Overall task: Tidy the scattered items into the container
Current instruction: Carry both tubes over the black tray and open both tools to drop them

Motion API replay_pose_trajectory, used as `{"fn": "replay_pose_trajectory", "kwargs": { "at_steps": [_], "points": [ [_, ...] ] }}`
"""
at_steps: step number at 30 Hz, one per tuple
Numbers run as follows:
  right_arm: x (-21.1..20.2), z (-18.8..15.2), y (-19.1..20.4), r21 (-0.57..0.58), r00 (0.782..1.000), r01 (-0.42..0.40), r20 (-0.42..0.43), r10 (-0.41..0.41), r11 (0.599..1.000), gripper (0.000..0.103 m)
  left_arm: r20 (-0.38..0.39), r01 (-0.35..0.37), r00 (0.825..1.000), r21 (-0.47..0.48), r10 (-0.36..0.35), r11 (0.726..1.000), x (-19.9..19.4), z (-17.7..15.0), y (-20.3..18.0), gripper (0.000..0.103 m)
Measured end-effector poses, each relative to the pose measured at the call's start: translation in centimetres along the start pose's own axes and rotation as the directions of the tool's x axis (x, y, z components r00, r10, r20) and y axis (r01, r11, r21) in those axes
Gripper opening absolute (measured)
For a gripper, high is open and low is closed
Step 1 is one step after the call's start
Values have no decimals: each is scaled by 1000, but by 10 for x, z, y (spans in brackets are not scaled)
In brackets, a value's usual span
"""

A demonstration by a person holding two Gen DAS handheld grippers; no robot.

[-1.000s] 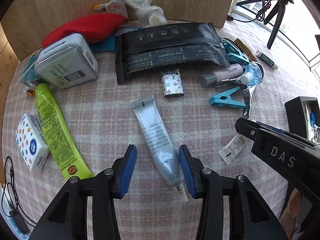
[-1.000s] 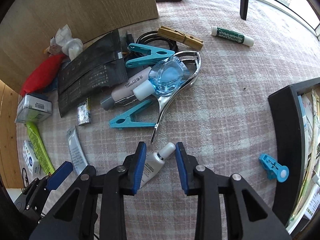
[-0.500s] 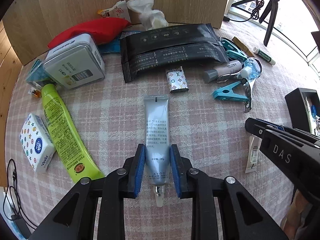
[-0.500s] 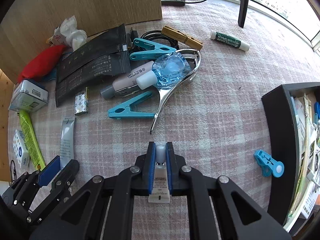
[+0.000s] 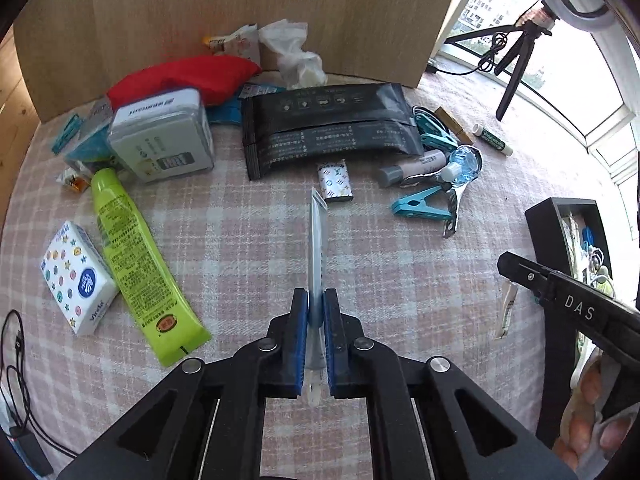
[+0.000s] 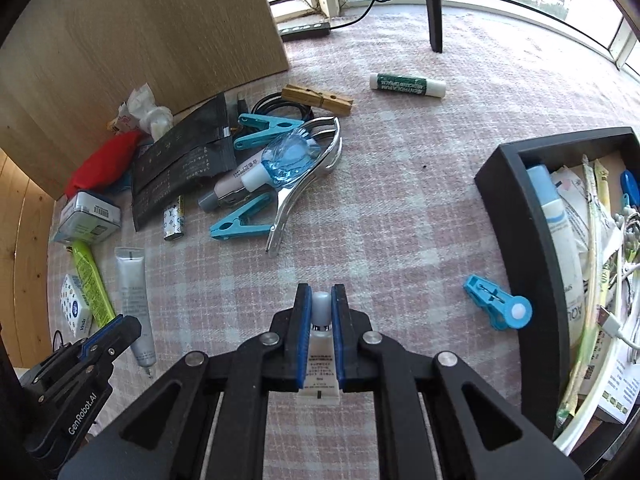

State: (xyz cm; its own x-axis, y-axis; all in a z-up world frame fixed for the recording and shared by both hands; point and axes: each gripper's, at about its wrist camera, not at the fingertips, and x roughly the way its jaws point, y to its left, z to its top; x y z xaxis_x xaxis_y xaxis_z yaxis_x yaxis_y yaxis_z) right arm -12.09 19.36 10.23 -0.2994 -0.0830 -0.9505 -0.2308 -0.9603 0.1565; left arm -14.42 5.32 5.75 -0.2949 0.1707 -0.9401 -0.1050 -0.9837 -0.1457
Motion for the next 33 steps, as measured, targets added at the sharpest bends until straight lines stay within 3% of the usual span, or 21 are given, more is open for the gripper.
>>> {"fn": "replay_pose_trajectory", "kwargs": {
  "at_steps": [6, 8, 14, 24, 33],
  "points": [
    [-7, 1, -42, 35, 1000, -5, 19, 4, 999, 10, -33, 35, 999, -15, -35, 999, 17, 10, 4, 6],
    [16, 21, -68, 50, 1000, -14, 21, 13, 999, 10, -29, 35, 999, -18, -35, 999, 15, 8, 8, 6],
    [12, 28, -82, 55, 998, -12, 60, 9, 998, 10, 0, 64, 998, 11, -64, 998, -6, 10, -1, 6],
    [-34, 22, -131, 134, 990, 11, 137, -29, 991, 10, 27, 149, 988, 144, -154, 978, -33, 13, -72, 6],
    [-82, 10, -225, 256, 974, 73, 189, -124, 964, 10, 35, 223, 969, 297, -244, 929, -66, 2, -178, 6]
  ]
}}
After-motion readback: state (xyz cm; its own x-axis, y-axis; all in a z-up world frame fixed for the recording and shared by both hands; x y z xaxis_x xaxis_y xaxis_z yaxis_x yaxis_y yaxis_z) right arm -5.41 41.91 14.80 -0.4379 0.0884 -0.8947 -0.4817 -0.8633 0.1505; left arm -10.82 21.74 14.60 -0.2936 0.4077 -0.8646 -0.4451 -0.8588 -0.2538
